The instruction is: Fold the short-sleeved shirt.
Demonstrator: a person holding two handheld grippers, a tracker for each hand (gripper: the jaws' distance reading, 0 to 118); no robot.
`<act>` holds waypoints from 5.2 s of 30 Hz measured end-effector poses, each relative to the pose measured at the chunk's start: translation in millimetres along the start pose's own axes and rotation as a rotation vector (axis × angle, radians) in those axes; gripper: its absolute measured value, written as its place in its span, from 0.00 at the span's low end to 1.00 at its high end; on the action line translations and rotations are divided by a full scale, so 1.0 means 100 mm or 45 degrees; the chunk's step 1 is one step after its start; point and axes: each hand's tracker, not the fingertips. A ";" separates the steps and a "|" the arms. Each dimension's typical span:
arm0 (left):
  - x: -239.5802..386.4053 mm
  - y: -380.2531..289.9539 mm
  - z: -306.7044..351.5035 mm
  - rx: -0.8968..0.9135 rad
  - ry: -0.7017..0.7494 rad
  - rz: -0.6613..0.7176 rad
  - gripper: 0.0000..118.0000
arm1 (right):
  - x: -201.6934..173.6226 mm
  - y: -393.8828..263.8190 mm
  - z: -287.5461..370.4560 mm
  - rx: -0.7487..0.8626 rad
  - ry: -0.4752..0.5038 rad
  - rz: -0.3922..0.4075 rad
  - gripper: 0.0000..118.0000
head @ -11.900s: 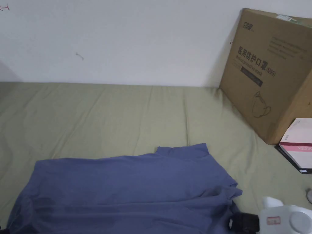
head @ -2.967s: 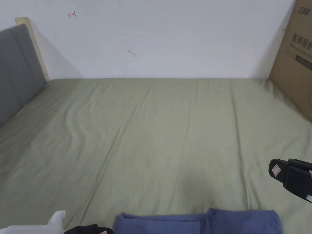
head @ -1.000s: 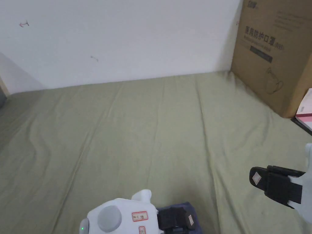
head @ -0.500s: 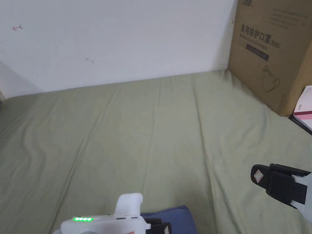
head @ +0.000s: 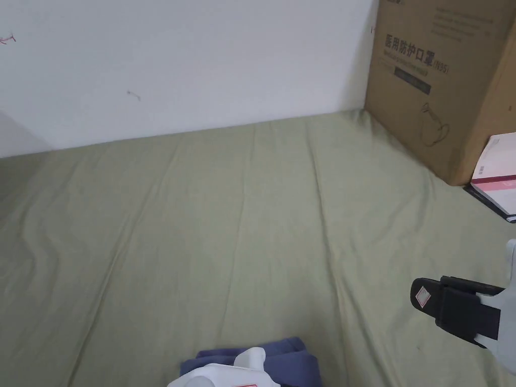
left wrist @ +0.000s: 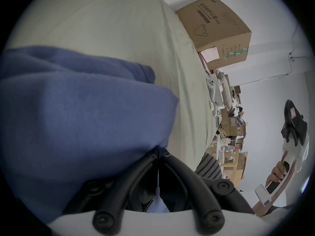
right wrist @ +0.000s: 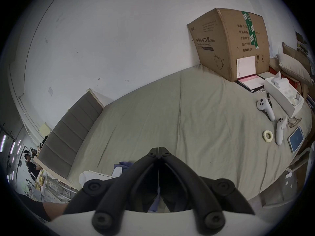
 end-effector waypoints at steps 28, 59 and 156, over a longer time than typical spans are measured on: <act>0.98 -0.45 2.65 1.657 0.872 -0.678 0.02 | -0.96 0.10 -0.11 0.803 -0.159 0.488 0.00; -0.31 -0.53 2.55 0.853 0.439 -0.252 0.03 | 0.10 -1.27 -1.70 -0.731 0.190 -0.127 0.00; 1.28 -0.28 2.59 1.697 0.884 -0.721 0.03 | -1.31 0.16 -0.30 0.778 -0.068 0.514 0.00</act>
